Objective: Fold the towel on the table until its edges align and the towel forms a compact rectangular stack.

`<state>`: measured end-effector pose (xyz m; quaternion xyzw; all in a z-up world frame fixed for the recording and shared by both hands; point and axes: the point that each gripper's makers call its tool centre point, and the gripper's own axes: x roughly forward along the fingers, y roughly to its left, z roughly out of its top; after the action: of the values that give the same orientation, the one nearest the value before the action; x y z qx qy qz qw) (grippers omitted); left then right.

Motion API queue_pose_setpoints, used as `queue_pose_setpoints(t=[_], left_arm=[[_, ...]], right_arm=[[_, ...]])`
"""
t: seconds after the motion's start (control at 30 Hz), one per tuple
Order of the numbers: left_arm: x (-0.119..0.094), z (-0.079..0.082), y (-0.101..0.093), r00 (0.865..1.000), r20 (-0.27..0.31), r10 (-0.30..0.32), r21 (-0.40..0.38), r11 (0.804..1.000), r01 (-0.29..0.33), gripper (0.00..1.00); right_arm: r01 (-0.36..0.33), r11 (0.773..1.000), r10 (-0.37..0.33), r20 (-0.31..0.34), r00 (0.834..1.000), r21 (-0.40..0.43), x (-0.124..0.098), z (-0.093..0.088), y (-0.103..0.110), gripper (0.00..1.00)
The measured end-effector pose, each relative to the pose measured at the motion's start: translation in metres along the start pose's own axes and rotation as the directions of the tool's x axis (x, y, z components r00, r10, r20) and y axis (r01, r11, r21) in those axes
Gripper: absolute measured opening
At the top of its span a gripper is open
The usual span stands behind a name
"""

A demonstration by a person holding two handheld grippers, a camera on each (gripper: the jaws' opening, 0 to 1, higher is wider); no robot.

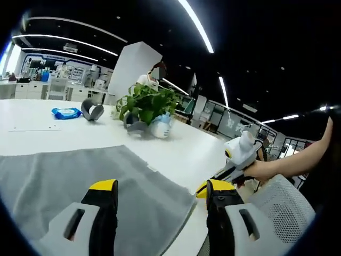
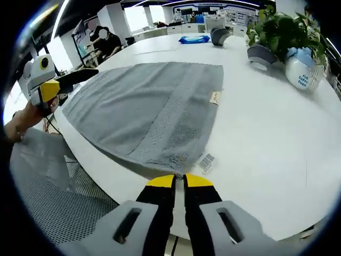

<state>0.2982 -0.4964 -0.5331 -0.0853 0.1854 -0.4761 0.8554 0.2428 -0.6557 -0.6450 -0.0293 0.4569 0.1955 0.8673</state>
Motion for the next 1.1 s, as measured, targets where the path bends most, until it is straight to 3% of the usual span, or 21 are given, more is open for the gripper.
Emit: queue_pose_setpoints(t=[0.13,0.23,0.33,0.5,0.63,0.73,0.83,0.87,0.97,1.1], left_arm=[[0.000,0.000,-0.002,1.000,0.001,-0.009,-0.005,1.000,0.009,0.70],[0.000,0.000,-0.002,1.000,0.000,-0.009,-0.007,1.000,0.009,0.70],[0.001,0.000,-0.002,1.000,-0.001,-0.010,-0.009,1.000,0.010,0.70],[0.001,-0.001,-0.002,1.000,-0.006,-0.008,-0.008,1.000,0.008,0.70],[0.001,-0.002,0.000,1.000,-0.009,-0.002,-0.007,1.000,0.002,0.70],[0.000,-0.002,0.001,1.000,-0.013,0.000,-0.010,1.000,-0.001,0.71],[0.000,-0.002,0.000,1.000,-0.011,-0.005,-0.016,1.000,0.005,0.72],[0.001,-0.002,-0.002,1.000,-0.010,-0.022,-0.029,0.999,0.022,0.73],[0.002,-0.004,-0.005,0.999,-0.017,-0.033,-0.038,0.999,0.032,0.74],[0.004,-0.008,-0.008,0.999,-0.032,-0.043,-0.034,0.999,0.042,0.74]], right_arm=[[0.031,0.999,-0.032,-0.015,0.999,-0.043,0.002,-0.005,-0.002,0.05],[0.066,0.992,-0.069,-0.022,0.997,-0.109,0.004,-0.007,-0.007,0.13],[0.041,0.989,-0.047,-0.040,0.998,-0.143,0.004,-0.008,-0.004,0.00],[0.088,0.977,-0.087,0.015,0.996,-0.192,0.004,0.001,-0.009,0.21],[0.079,0.970,-0.076,0.023,0.997,-0.231,0.004,0.005,-0.005,0.19],[0.095,0.951,-0.089,0.033,0.996,-0.295,0.004,0.008,-0.003,0.19],[0.089,0.926,-0.064,0.079,0.995,-0.368,0.003,0.016,0.004,0.19],[0.058,0.919,-0.025,0.089,0.996,-0.390,0.003,0.017,0.013,0.19],[0.078,0.897,-0.032,0.111,0.993,-0.435,0.001,0.019,0.015,0.21],[0.063,0.893,-0.027,0.087,0.996,-0.446,0.002,0.011,0.013,0.10]])
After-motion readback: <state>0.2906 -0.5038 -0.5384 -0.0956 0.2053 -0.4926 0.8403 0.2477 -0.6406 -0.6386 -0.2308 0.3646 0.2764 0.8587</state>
